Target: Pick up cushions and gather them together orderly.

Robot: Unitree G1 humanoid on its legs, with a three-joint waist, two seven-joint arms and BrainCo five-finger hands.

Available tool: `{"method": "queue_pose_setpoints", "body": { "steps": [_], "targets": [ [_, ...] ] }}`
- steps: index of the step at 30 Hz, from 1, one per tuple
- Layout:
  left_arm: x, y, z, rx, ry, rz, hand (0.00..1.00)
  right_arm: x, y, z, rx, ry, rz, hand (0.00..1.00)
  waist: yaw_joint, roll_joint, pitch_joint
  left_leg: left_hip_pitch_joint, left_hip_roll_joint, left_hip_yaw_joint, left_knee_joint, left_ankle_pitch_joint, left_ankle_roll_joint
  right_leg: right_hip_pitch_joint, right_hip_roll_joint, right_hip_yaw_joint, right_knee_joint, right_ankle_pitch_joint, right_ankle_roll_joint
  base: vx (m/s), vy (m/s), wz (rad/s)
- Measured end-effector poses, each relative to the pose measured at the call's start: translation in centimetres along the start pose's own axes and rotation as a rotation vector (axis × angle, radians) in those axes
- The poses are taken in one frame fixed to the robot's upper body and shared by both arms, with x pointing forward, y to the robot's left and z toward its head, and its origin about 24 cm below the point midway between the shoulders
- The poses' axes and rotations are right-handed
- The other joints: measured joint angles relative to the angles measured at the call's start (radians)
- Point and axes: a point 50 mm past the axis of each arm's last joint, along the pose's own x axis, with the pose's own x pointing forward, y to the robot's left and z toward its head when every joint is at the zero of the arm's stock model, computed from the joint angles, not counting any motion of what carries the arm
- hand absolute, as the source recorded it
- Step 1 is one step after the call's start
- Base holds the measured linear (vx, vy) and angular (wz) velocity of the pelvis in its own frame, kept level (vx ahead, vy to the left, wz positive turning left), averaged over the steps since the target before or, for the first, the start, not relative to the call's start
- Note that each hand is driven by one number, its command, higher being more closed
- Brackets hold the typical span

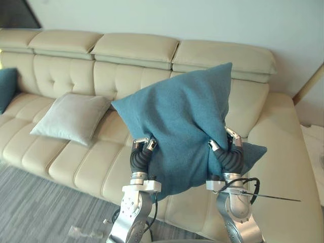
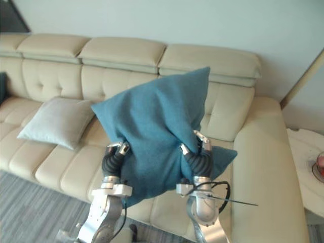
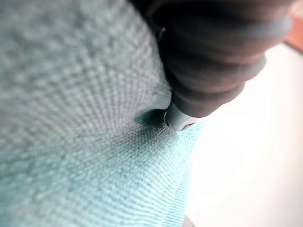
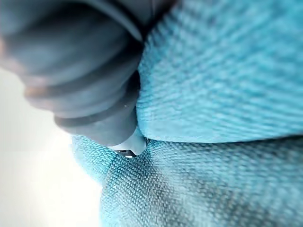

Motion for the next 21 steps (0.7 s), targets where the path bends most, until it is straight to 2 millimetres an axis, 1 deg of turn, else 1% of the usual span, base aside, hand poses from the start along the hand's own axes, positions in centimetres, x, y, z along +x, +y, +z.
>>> {"method": "queue_pose_setpoints", "body": {
  "steps": [2, 3, 4, 5, 7, 8, 10, 12, 14, 16, 18, 19, 20, 21],
  "targets": [
    [0.0, 0.1, 0.0, 0.005, -0.002, -0.003, 1.00, 0.1, 0.1, 0.1, 0.002, -0.006, 0.010, 1.00, -0.002, -0.023, -0.016, 0.006, -0.019, 0.059, -0.023, -0.005, 0.016, -0.027, -0.025, 0.048, -0.024, 0.029, 0.029, 0.06, 0.205, -0.65],
    [0.0, 0.1, 0.0, 0.008, -0.002, -0.004, 1.00, 0.1, 0.2, 0.1, 0.004, -0.007, 0.010, 1.00, -0.003, -0.028, -0.021, 0.007, -0.020, 0.075, -0.034, -0.003, 0.019, -0.034, -0.030, 0.062, -0.039, 0.040, 0.027, 0.05, 0.175, -0.61],
    [0.0, 0.1, 0.0, 0.012, -0.001, -0.007, 1.00, 0.2, 0.2, 0.1, 0.005, -0.009, 0.010, 1.00, -0.004, -0.030, -0.025, 0.007, -0.020, 0.086, -0.043, -0.002, 0.021, -0.039, -0.031, 0.070, -0.056, 0.058, 0.034, 0.02, 0.080, -0.56],
    [0.0, 0.2, 0.0, 0.017, 0.001, -0.009, 1.00, 0.2, 0.2, 0.0, 0.004, -0.007, 0.010, 1.00, -0.006, -0.031, -0.030, 0.009, -0.017, 0.108, -0.058, 0.001, 0.025, -0.047, -0.030, 0.093, -0.087, 0.083, 0.036, 0.01, 0.066, -0.58],
    [-0.1, 0.3, 0.0, 0.024, 0.006, -0.010, 1.00, 0.4, 0.3, -0.4, -0.004, 0.004, 0.014, 1.00, -0.009, -0.030, -0.037, 0.010, -0.012, 0.136, -0.076, 0.006, 0.030, -0.062, -0.026, 0.114, -0.112, 0.111, 0.035, 0.00, 0.031, -0.63],
    [0.0, 0.4, -0.2, 0.029, 0.013, -0.006, 1.00, 0.7, 0.4, -0.9, -0.015, 0.017, 0.022, 1.00, -0.009, -0.026, -0.039, 0.010, -0.002, 0.169, -0.090, 0.013, 0.033, -0.081, -0.017, 0.141, -0.133, 0.143, 0.036, -0.01, 0.016, -0.66],
    [0.3, 0.5, -0.6, 0.040, 0.021, -0.005, 1.00, 1.2, 0.5, -1.4, -0.032, 0.024, 0.033, 1.00, -0.010, -0.025, -0.040, 0.003, 0.009, 0.203, -0.097, 0.017, 0.033, -0.107, -0.008, 0.165, -0.147, 0.173, 0.038, -0.06, 0.008, -0.70],
    [1.3, 0.6, -0.8, 0.062, 0.018, 0.004, 1.00, 2.2, 0.8, -1.6, -0.083, 0.004, 0.064, 1.00, -0.010, -0.024, -0.039, -0.018, 0.022, 0.253, -0.123, 0.038, 0.037, -0.160, -0.001, 0.176, -0.165, 0.220, 0.044, -0.10, -0.013, -0.68],
    [2.0, 0.3, -0.4, 0.066, -0.005, 0.003, 1.00, 2.8, 1.0, -1.2, -0.085, -0.022, 0.070, 1.00, -0.011, -0.022, -0.035, -0.048, 0.024, 0.271, -0.120, 0.046, 0.042, -0.199, -0.002, 0.173, -0.167, 0.239, 0.053, -0.11, -0.037, -0.34],
    [3.1, -0.2, 0.2, 0.080, -0.047, -0.015, 1.00, 3.6, 1.1, -0.7, -0.084, -0.057, 0.066, 1.00, -0.013, -0.012, -0.025, -0.096, 0.027, 0.272, -0.105, 0.056, 0.048, -0.240, -0.002, 0.157, -0.164, 0.252, 0.056, -0.13, -0.029, -0.06],
    [5.0, -1.1, 1.9, 0.100, -0.142, -0.027, 1.00, 5.2, 1.5, 0.6, -0.091, -0.139, 0.059, 1.00, -0.013, -0.002, -0.010, -0.184, 0.036, 0.265, -0.058, 0.060, 0.053, -0.317, 0.002, 0.133, -0.137, 0.255, 0.059, -0.17, -0.033, 0.08],
    [5.6, -1.4, 2.4, 0.101, -0.169, -0.029, 1.00, 5.8, 1.7, 1.1, -0.099, -0.168, 0.059, 1.00, -0.009, 0.003, 0.000, -0.207, 0.040, 0.262, -0.049, 0.060, 0.053, -0.335, 0.005, 0.129, -0.129, 0.255, 0.059, -0.23, -0.042, 0.08],
    [7.0, -1.9, 3.5, 0.105, -0.224, -0.026, 1.00, 7.3, 2.2, 2.0, -0.110, -0.226, 0.067, 1.00, -0.008, 0.011, 0.024, -0.246, 0.044, 0.259, -0.032, 0.062, 0.051, -0.374, 0.008, 0.116, -0.106, 0.254, 0.059, -0.25, -0.044, 0.04],
    [8.0, -2.4, 4.4, 0.110, -0.272, -0.017, 1.00, 8.5, 2.6, 2.8, -0.111, -0.271, 0.071, 1.00, -0.008, 0.012, 0.031, -0.286, 0.048, 0.259, -0.021, 0.066, 0.048, -0.417, 0.010, 0.106, -0.087, 0.250, 0.061, -0.26, -0.048, 0.03]
  ]
}}
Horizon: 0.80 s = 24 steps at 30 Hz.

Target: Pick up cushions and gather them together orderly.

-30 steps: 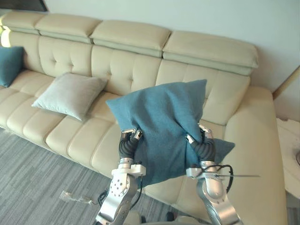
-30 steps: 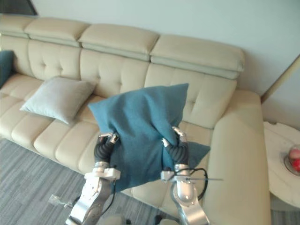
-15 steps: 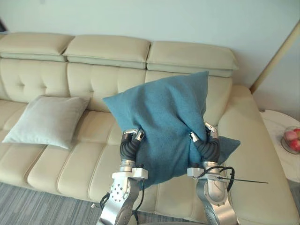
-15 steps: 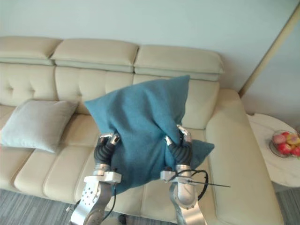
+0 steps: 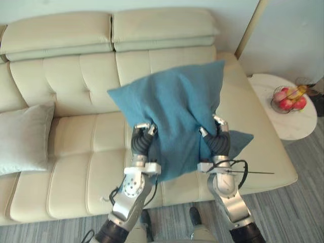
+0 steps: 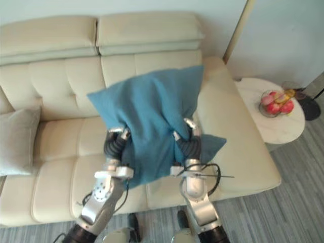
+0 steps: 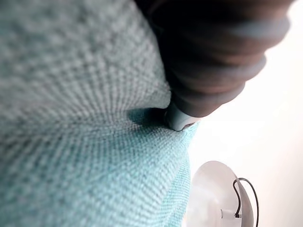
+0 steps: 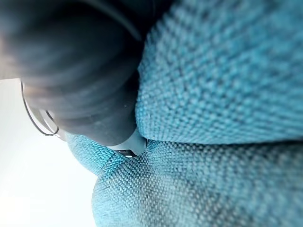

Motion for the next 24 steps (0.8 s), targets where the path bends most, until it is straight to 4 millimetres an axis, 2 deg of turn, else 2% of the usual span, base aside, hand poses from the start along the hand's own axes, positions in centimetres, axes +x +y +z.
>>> {"method": "queue_pose_setpoints", "body": {
  "steps": [3, 5, 8, 9, 10, 11, 15, 17, 18, 19, 24],
  "targets": [
    [3.9, -1.5, 2.5, -0.011, -0.133, 0.027, 1.00, 4.5, 0.3, 1.6, -0.023, -0.118, -0.035, 1.00, 0.013, 0.010, 0.026, -0.118, 0.013, -0.018, 0.024, 0.029, -0.009, -0.128, 0.013, -0.018, 0.061, -0.016, -0.005, -0.25, -0.081, 0.10],
    [6.5, -3.0, 4.3, -0.014, -0.214, 0.025, 1.00, 7.4, 0.2, 3.1, -0.035, -0.182, -0.080, 1.00, 0.017, 0.012, 0.046, -0.187, 0.029, -0.032, 0.014, 0.070, -0.014, -0.201, 0.026, -0.035, 0.071, 0.001, -0.016, -0.17, -0.077, 0.16],
    [9.6, -4.4, 6.5, -0.009, -0.285, 0.045, 1.00, 10.7, 0.3, 5.2, -0.036, -0.254, -0.132, 1.00, 0.015, 0.014, 0.076, -0.238, 0.028, -0.048, -0.040, 0.130, -0.018, -0.267, 0.031, -0.055, 0.069, 0.025, -0.019, -0.11, -0.033, 0.15],
    [11.0, -4.9, 7.6, -0.006, -0.313, 0.055, 1.00, 12.2, 0.5, 6.2, -0.042, -0.278, -0.153, 1.00, 0.015, 0.015, 0.083, -0.261, 0.026, -0.049, -0.065, 0.154, -0.015, -0.300, 0.033, -0.058, 0.068, 0.037, -0.017, -0.07, -0.009, 0.06],
    [12.7, -5.6, 9.6, -0.009, -0.361, 0.069, 1.00, 14.1, 0.9, 7.6, -0.050, -0.314, -0.178, 1.00, 0.015, 0.014, 0.116, -0.275, 0.025, -0.048, -0.093, 0.184, -0.016, -0.326, 0.035, -0.059, 0.065, 0.050, -0.013, -0.04, -0.005, 0.02],
    [13.3, -5.9, 10.3, -0.012, -0.378, 0.075, 1.00, 14.7, 1.0, 8.3, -0.048, -0.327, -0.187, 1.00, 0.015, 0.013, 0.128, -0.279, 0.024, -0.048, -0.103, 0.195, -0.016, -0.336, 0.036, -0.059, 0.065, 0.059, -0.007, -0.04, -0.013, 0.00],
    [16.5, -8.3, 16.2, -0.069, -0.481, 0.098, 1.00, 19.0, 1.4, 13.0, -0.022, -0.395, -0.266, 1.00, 0.014, 0.027, 0.167, -0.376, 0.025, -0.069, -0.143, 0.252, -0.015, -0.437, 0.044, -0.079, 0.062, 0.084, -0.010, 0.00, -0.026, 0.09],
    [17.1, -8.8, 17.5, -0.087, -0.492, 0.111, 1.00, 20.1, 1.5, 14.0, -0.015, -0.395, -0.286, 1.00, 0.017, 0.027, 0.177, -0.384, 0.025, -0.071, -0.178, 0.269, -0.018, -0.460, 0.044, -0.083, 0.062, 0.084, -0.010, 0.03, -0.041, 0.07],
    [17.5, -9.0, 18.2, -0.098, -0.495, 0.121, 0.00, 20.8, 1.4, 14.8, -0.025, -0.399, -0.292, 1.00, 0.019, 0.029, 0.186, -0.386, 0.023, -0.072, -0.202, 0.280, -0.021, -0.472, 0.044, -0.088, 0.061, 0.084, -0.010, 0.04, -0.043, 0.05],
    [17.6, -9.2, 18.6, -0.102, -0.498, 0.122, 0.00, 21.0, 1.6, 15.2, -0.017, -0.405, -0.290, 0.00, 0.020, 0.030, 0.188, -0.389, 0.022, -0.073, -0.215, 0.286, -0.024, -0.480, 0.044, -0.091, 0.060, 0.084, -0.010, 0.04, -0.037, 0.06],
    [18.4, -9.9, 21.6, -0.157, -0.530, 0.138, 0.00, 22.2, 0.6, 19.1, 0.050, -0.469, -0.343, 0.00, 0.028, 0.050, 0.231, -0.402, 0.012, -0.089, -0.321, 0.341, -0.036, -0.526, 0.041, -0.120, 0.051, 0.083, -0.010, 0.04, -0.019, 0.08]
  ]
}}
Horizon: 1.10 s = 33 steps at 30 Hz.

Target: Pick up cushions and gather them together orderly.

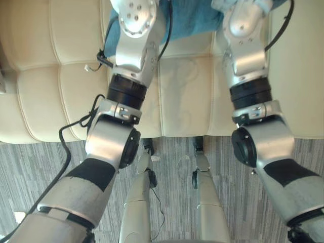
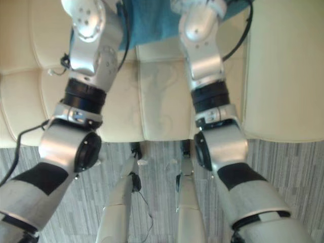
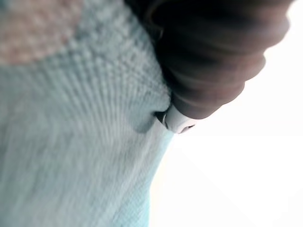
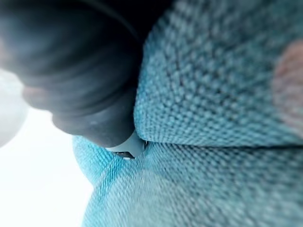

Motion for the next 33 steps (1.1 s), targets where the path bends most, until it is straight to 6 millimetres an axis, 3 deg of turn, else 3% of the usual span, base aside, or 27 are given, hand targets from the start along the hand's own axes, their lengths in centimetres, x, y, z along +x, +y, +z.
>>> {"method": "queue_pose_setpoints", "body": {
  "steps": [7, 13, 16, 18, 22, 27, 29, 30, 31, 33],
  "targets": [
    [0.4, 1.9, -1.8, -0.030, 0.101, 0.055, 0.00, 0.2, -0.8, -1.6, 0.095, 0.125, -0.035, 0.00, -0.003, 0.001, 0.009, -0.009, -0.002, -0.007, -0.025, 0.010, -0.009, -0.018, -0.003, -0.013, 0.000, 0.000, 0.000, 0.00, 0.000, 0.00],
    [-0.8, 7.1, -5.2, 0.012, 0.201, 0.120, 0.00, -1.8, -3.3, -5.4, 0.099, 0.246, 0.021, 0.00, -0.007, -0.002, 0.012, 0.001, -0.001, -0.011, -0.025, 0.014, -0.013, -0.017, -0.001, -0.017, 0.023, -0.018, -0.010, -0.02, -0.018, 0.03],
    [-2.9, 12.2, -8.0, 0.080, 0.303, 0.212, 0.00, -4.0, -6.3, -8.4, 0.057, 0.328, 0.008, 0.00, -0.014, -0.002, 0.025, 0.060, -0.005, -0.015, -0.027, 0.014, -0.013, 0.012, 0.000, -0.020, 0.098, -0.063, -0.017, -0.04, -0.062, 0.13],
    [-4.1, 15.5, -9.0, 0.132, 0.343, 0.251, 0.00, -4.7, -9.4, -8.3, 0.053, 0.292, -0.016, 0.00, -0.017, -0.003, 0.025, 0.103, -0.004, -0.025, -0.028, 0.010, -0.017, 0.040, -0.001, -0.034, 0.144, -0.098, -0.026, -0.02, -0.085, 0.21],
    [-5.1, 19.7, -8.4, 0.186, 0.327, 0.268, 0.00, -5.6, -14.6, -7.1, -0.026, 0.196, 0.002, 0.00, -0.024, -0.007, 0.028, 0.170, -0.007, -0.044, -0.029, 0.002, -0.026, 0.090, -0.003, -0.048, 0.203, -0.144, -0.032, -0.01, -0.086, 0.19],
    [-8.0, 23.6, -5.9, 0.242, 0.231, 0.236, 0.00, -11.3, -18.7, -7.0, -0.127, 0.233, 0.089, 0.00, -0.039, -0.023, 0.033, 0.294, -0.011, -0.053, -0.023, -0.022, -0.029, 0.211, -0.007, -0.066, 0.230, -0.194, -0.040, 0.03, -0.083, 0.06],
    [-10.7, 25.1, -4.8, 0.267, 0.211, 0.202, 0.00, -14.2, -19.8, -6.4, -0.154, 0.259, 0.149, 0.00, -0.040, -0.031, 0.030, 0.346, -0.009, -0.054, -0.014, -0.044, -0.033, 0.268, -0.007, -0.069, 0.229, -0.211, -0.044, 0.06, -0.078, 0.02],
    [-13.1, 26.0, -4.6, 0.284, 0.236, 0.178, 0.00, -16.3, -20.4, -6.0, -0.169, 0.286, 0.197, 0.00, -0.043, -0.033, 0.028, 0.379, -0.008, -0.056, -0.003, -0.061, -0.033, 0.308, -0.007, -0.072, 0.226, -0.220, -0.042, 0.06, -0.063, 0.02],
    [-14.6, 26.5, -4.8, 0.292, 0.268, 0.176, 0.00, -17.6, -20.8, -6.0, -0.173, 0.321, 0.214, 0.00, -0.044, -0.037, 0.025, 0.399, -0.008, -0.057, -0.002, -0.068, -0.035, 0.330, -0.007, -0.074, 0.222, -0.225, -0.044, 0.07, -0.051, 0.02],
    [-19.7, 28.2, -6.0, 0.316, 0.418, 0.194, 0.00, -22.0, -22.3, -6.8, -0.182, 0.475, 0.227, 0.00, -0.045, -0.050, 0.011, 0.464, -0.007, -0.060, 0.000, -0.088, -0.033, 0.407, -0.007, -0.082, 0.205, -0.239, -0.045, 0.11, -0.033, 0.05]
  ]
}}
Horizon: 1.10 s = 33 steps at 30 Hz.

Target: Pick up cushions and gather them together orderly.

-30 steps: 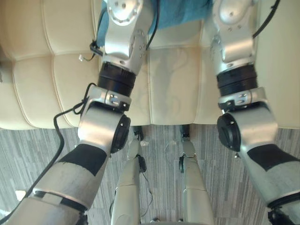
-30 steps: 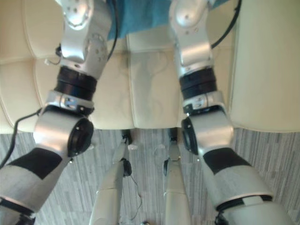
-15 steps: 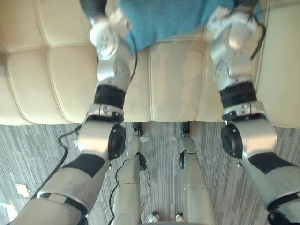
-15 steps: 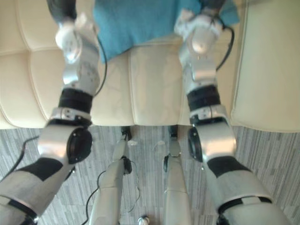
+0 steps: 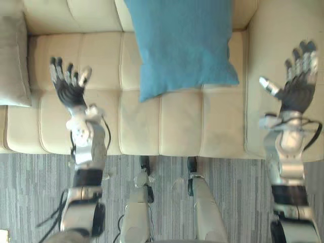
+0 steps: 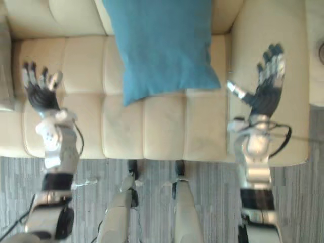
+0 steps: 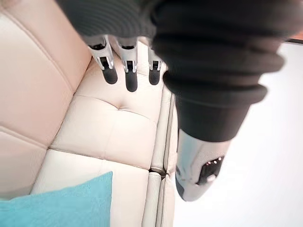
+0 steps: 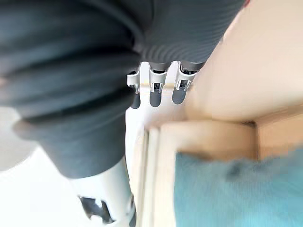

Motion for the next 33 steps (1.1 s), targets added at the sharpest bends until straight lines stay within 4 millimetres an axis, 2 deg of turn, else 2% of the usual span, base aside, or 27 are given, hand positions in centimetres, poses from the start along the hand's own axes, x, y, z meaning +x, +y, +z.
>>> {"method": "queue_pose_setpoints", "body": {
  "steps": [1, 2, 4, 5, 7, 8, 12, 15, 22, 26, 28, 30, 31, 33],
  "targets": [
    [-2.4, 0.8, -2.1, 0.026, 0.101, -0.011, 0.00, -2.3, 0.0, -1.8, 0.008, 0.103, 0.007, 0.00, -0.001, -0.010, -0.023, 0.025, 0.000, -0.006, 0.008, -0.013, -0.002, 0.035, -0.001, -0.007, -0.010, -0.006, -0.001, 0.11, -0.017, 0.08],
    [-4.0, 1.4, -3.3, 0.051, 0.171, -0.020, 0.00, -4.0, 0.1, -3.1, 0.017, 0.180, 0.012, 0.00, -0.002, -0.022, -0.036, 0.043, 0.001, -0.007, 0.019, -0.027, -0.003, 0.060, -0.001, -0.008, -0.013, -0.011, -0.001, 0.13, -0.015, 0.04],
    [-8.2, 3.3, -6.5, 0.152, 0.362, -0.049, 0.00, -8.6, 0.1, -6.9, 0.020, 0.410, 0.018, 0.00, -0.001, -0.048, -0.071, 0.112, -0.001, -0.006, 0.035, -0.058, -0.007, 0.142, -0.003, -0.011, -0.029, -0.029, -0.002, 0.13, -0.005, 0.02],
    [-11.0, 4.7, -8.4, 0.210, 0.495, -0.048, 0.00, -12.0, 0.1, -9.1, 0.024, 0.573, 0.011, 0.00, 0.000, -0.056, -0.116, 0.141, 0.000, -0.006, 0.049, -0.080, -0.008, 0.187, -0.006, -0.015, -0.051, -0.035, -0.003, 0.09, 0.009, 0.02],
    [-13.3, 5.9, -9.9, 0.254, 0.605, -0.038, 0.00, -14.9, 0.0, -10.9, 0.016, 0.713, 0.010, 0.00, 0.002, -0.054, -0.150, 0.167, 0.000, -0.005, 0.061, -0.095, -0.007, 0.228, -0.009, -0.018, -0.071, -0.036, -0.003, 0.08, 0.030, -0.01],
    [-15.7, 7.1, -11.2, 0.291, 0.718, -0.016, 0.00, -17.9, -0.1, -12.3, 0.017, 0.851, -0.001, 0.00, 0.002, -0.049, -0.185, 0.194, 0.001, -0.004, 0.062, -0.111, -0.005, 0.266, -0.010, -0.020, -0.093, -0.036, -0.003, 0.06, 0.038, -0.02],
    [-22.1, 10.5, -13.7, 0.369, 1.037, 0.069, 0.00, -25.3, 0.2, -14.9, 0.040, 1.192, -0.054, 0.00, 0.008, -0.028, -0.262, 0.273, 0.003, 0.012, 0.043, -0.137, -0.008, 0.347, -0.010, -0.017, -0.150, -0.042, -0.002, 0.03, 0.032, -0.10],
    [-25.4, 11.8, -14.4, 0.425, 1.209, 0.077, 0.00, -29.2, 0.4, -15.4, 0.040, 1.370, -0.093, 0.00, 0.012, -0.012, -0.292, 0.331, 0.003, 0.022, 0.010, -0.137, -0.009, 0.406, -0.008, -0.017, -0.193, -0.030, 0.003, 0.05, 0.021, -0.08],
    [-26.9, 13.9, -14.2, 0.483, 1.310, 0.125, 0.00, -32.6, -0.9, -15.3, 0.006, 1.532, -0.165, 0.00, 0.016, -0.019, -0.335, 0.419, -0.004, 0.021, -0.055, -0.125, -0.009, 0.502, -0.008, -0.019, -0.277, -0.002, 0.007, 0.08, 0.015, -0.02],
    [-27.0, 14.1, -14.3, 0.483, 1.333, 0.134, 0.00, -32.8, -1.0, -15.5, 0.016, 1.557, -0.194, 0.00, 0.016, -0.019, -0.338, 0.421, -0.015, 0.030, -0.059, -0.125, -0.009, 0.514, -0.015, -0.004, -0.304, 0.016, 0.017, 0.10, 0.021, -0.07],
    [-26.3, 13.7, -14.6, 0.482, 1.321, 0.122, 0.00, -31.9, -0.5, -15.9, 0.025, 1.540, -0.175, 0.00, 0.024, -0.024, -0.308, 0.437, -0.013, 0.058, -0.058, -0.130, -0.007, 0.514, -0.013, 0.021, -0.298, 0.025, 0.019, 0.04, 0.019, -0.33],
    [-25.5, 13.3, -14.9, 0.494, 1.312, 0.092, 0.00, -29.6, 0.6, -16.8, 0.031, 1.486, -0.113, 0.00, 0.025, -0.028, -0.269, 0.428, -0.008, 0.090, -0.040, -0.136, -0.004, 0.468, -0.003, 0.046, -0.241, 0.035, 0.025, -0.05, 0.004, -0.54],
    [-24.8, 12.9, -15.2, 0.495, 1.297, 0.077, 0.00, -28.0, 1.5, -17.3, 0.038, 1.448, -0.071, 0.00, 0.027, -0.028, -0.248, 0.390, 0.003, 0.105, 0.005, -0.152, 0.002, 0.418, 0.004, 0.044, -0.192, 0.054, 0.031, -0.13, -0.004, -0.45],
    [-23.5, 11.7, -15.7, 0.484, 1.266, 0.044, 0.00, -26.9, 2.3, -17.5, 0.052, 1.410, -0.057, 0.00, 0.034, -0.035, -0.240, 0.334, 0.014, 0.132, 0.084, -0.180, 0.024, 0.359, 0.004, 0.027, -0.148, 0.088, 0.048, -0.13, 0.000, -0.37]
  ]
}}
